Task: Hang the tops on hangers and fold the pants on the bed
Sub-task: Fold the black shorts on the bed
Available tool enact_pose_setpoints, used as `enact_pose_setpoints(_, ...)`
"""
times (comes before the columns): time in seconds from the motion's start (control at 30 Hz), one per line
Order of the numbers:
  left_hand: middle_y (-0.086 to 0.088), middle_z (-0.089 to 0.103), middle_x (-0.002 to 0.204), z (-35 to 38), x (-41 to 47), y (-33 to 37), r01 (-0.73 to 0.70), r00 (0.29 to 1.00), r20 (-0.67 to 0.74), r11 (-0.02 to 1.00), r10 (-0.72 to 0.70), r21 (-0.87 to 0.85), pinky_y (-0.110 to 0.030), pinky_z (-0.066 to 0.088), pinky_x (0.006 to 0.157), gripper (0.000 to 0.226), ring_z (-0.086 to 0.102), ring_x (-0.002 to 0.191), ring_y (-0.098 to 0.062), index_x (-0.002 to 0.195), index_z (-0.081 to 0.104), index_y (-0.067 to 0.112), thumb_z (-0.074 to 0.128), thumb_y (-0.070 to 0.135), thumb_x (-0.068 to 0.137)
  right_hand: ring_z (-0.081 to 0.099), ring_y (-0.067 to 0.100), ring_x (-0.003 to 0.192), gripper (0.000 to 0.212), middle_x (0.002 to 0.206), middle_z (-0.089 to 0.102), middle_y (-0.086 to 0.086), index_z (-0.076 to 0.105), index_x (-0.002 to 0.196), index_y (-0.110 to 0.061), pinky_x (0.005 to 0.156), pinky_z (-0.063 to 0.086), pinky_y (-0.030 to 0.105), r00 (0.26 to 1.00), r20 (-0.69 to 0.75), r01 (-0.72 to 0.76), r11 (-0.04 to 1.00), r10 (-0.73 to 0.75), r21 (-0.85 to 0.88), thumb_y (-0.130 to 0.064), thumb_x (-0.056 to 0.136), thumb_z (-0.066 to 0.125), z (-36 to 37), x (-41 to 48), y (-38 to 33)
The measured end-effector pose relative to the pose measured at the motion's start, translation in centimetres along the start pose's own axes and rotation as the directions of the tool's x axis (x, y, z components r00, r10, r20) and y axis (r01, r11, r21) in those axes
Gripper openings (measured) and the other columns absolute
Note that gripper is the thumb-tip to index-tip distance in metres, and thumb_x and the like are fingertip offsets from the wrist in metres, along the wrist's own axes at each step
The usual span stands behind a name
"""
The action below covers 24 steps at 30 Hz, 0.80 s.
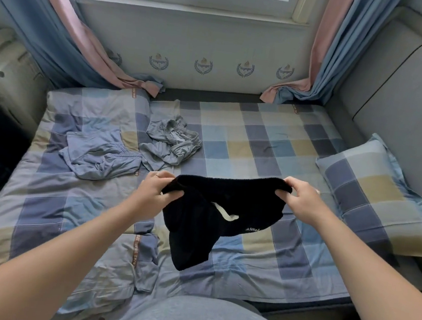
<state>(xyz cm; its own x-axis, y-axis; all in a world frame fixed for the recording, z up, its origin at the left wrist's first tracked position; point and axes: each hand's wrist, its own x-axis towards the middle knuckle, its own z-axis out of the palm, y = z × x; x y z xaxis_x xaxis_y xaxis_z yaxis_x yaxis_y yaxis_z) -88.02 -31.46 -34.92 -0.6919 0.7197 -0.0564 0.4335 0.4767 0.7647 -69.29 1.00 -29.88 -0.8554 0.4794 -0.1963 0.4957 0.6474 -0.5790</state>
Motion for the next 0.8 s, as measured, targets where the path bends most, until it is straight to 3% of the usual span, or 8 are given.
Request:
enact_pose_setpoints(0.07, 0.0, 0.067, 0.094, 0.1, -0.1, 1.2, 0.146, 0.988, 0.004, 0.903, -0.158, -0.403, -0.036, 0.043, 0.087, 0.042, 0.059, 0.095, -0.021, 0.095, 0.07, 0.0, 0.068, 0.041, 0.088, 0.058, 0.02, 0.084, 0.018, 0.076, 0.065, -0.007, 0.059, 0.082, -0.028, 0.092, 0.04, 0.046, 0.999, -0.017, 0.028, 0.999, -0.027, 0.022, -0.028, 0.1, 0.059, -0.3, -0.3, -0.3)
enact_pose_setpoints(0.13, -0.01, 0.072, 0.09, 0.1, -0.1, 2.7, 0.284, 0.937, 0.043, 0.681, -0.348, -0.675, -0.038, 0.051, 0.083, 0.035, 0.067, 0.092, -0.029, 0.094, 0.067, -0.002, 0.064, 0.033, 0.096, 0.056, 0.023, 0.075, 0.022, 0.072, 0.062, -0.002, 0.058, 0.081, -0.019, 0.074, 0.043, 0.041, 0.998, -0.036, 0.058, 0.996, -0.055, 0.064, -0.029, 0.101, 0.058, -0.4, -0.5, -0.8)
enact_pose_setpoints(0.27, -0.014, 0.074, 0.098, 0.4, 0.4, 4.2, 0.473, 0.767, 0.041, 0.521, -0.641, -0.711, -0.044, 0.056, 0.091, 0.031, 0.07, 0.091, -0.034, 0.098, 0.068, 0.008, 0.06, 0.038, 0.099, 0.059, 0.026, 0.073, 0.027, 0.071, 0.063, 0.006, 0.057, 0.079, -0.015, 0.067, 0.045, 0.042, 0.998, -0.068, 0.025, 0.996, -0.019, 0.086, -0.033, 0.1, 0.059, 0.4, -0.3, -2.0)
enact_pose_setpoints(0.43, -0.013, 0.07, 0.115, 2.0, 1.5, 2.2, 0.598, 0.589, 0.199, 0.257, -0.783, -0.76, -0.054, 0.051, 0.097, 0.075, 0.067, 0.103, -0.039, 0.124, 0.063, 0.014, 0.063, 0.064, 0.069, 0.051, 0.02, 0.066, 0.031, 0.066, 0.053, 0.0, 0.052, 0.073, -0.014, 0.063, 0.039, 0.034, 0.986, -0.066, -0.125, 0.933, 0.155, 0.338, -0.029, 0.098, 0.062, 2.6, -0.7, -4.3)
enact_pose_setpoints(0.5, -0.014, 0.074, 0.106, 2.0, 0.8, 4.5, 0.593, 0.608, 0.226, 0.246, -0.761, -0.766, -0.053, 0.053, 0.096, 0.056, 0.069, 0.099, -0.037, 0.116, 0.067, 0.011, 0.061, 0.058, 0.087, 0.055, 0.02, 0.066, 0.025, 0.07, 0.057, 0.003, 0.052, 0.081, -0.013, 0.06, 0.044, 0.032, 0.978, 0.008, -0.187, 0.869, 0.206, 0.458, -0.028, 0.099, 0.061, 3.2, -1.3, -5.8)
enact_pose_setpoints(0.63, -0.007, 0.076, 0.107, 2.5, -0.5, 8.7, 0.505, 0.763, 0.251, 0.307, -0.596, -0.806, -0.046, 0.056, 0.093, 0.036, 0.071, 0.1, -0.027, 0.118, 0.066, 0.016, 0.051, 0.044, 0.102, 0.073, 0.028, 0.078, 0.018, 0.092, 0.072, 0.014, 0.055, 0.107, -0.005, 0.059, 0.057, 0.038, 0.968, 0.206, -0.242, 0.735, 0.141, 0.633, -0.022, 0.1, 0.059, 3.3, -3.1, -8.9)
enact_pose_setpoints(0.7, -0.004, 0.077, 0.106, 2.2, -1.3, 10.7, 0.455, 0.842, 0.241, 0.394, -0.483, -0.799, -0.038, 0.058, 0.081, 0.028, 0.072, 0.099, -0.022, 0.116, 0.066, 0.018, 0.047, 0.036, 0.106, 0.074, 0.031, 0.086, 0.016, 0.095, 0.072, 0.017, 0.057, 0.11, -0.005, 0.064, 0.059, 0.04, 0.971, 0.237, -0.192, 0.726, 0.04, 0.661, -0.018, 0.1, 0.059, 3.2, -3.8, -10.2)
enact_pose_setpoints(0.8, -0.009, 0.073, 0.117, 1.9, -2.0, 12.5, 0.355, 0.93, 0.244, 0.493, -0.276, -0.795, -0.036, 0.056, 0.087, 0.027, 0.07, 0.107, -0.023, 0.125, 0.062, 0.012, 0.051, 0.021, 0.102, 0.073, 0.029, 0.092, 0.012, 0.101, 0.073, 0.018, 0.062, 0.109, -0.007, 0.074, 0.059, 0.036, 0.97, 0.229, -0.096, 0.748, -0.076, 0.656, -0.011, 0.098, 0.062, 3.0, -4.4, -11.5)
